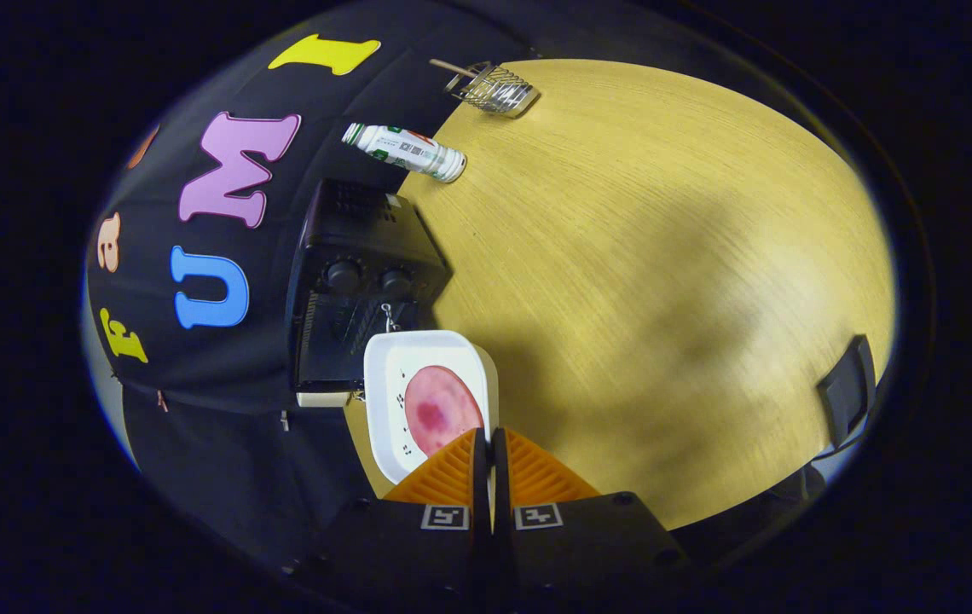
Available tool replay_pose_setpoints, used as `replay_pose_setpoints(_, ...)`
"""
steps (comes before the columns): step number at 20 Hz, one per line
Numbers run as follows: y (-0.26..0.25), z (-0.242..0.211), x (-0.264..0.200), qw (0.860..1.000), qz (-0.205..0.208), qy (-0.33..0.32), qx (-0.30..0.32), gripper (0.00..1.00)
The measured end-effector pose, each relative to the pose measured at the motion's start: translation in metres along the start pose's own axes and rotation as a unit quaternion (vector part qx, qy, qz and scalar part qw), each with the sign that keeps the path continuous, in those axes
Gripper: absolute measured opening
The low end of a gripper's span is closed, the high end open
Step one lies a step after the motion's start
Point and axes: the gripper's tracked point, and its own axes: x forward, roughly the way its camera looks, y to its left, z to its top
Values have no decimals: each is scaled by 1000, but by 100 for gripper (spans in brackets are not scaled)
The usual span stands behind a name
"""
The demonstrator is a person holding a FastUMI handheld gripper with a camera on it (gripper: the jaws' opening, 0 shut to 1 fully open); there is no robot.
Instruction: Open the toaster oven, put the food inside, and close the toaster oven door.
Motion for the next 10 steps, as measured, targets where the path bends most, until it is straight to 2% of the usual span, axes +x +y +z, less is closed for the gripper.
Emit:
replay_pose_setpoints(6, 64, -50, 22, 1000, 14, -9, 3, 5)
replay_pose_setpoints(10, 95, -70, 54, 999, 7, -26, 42, 5)
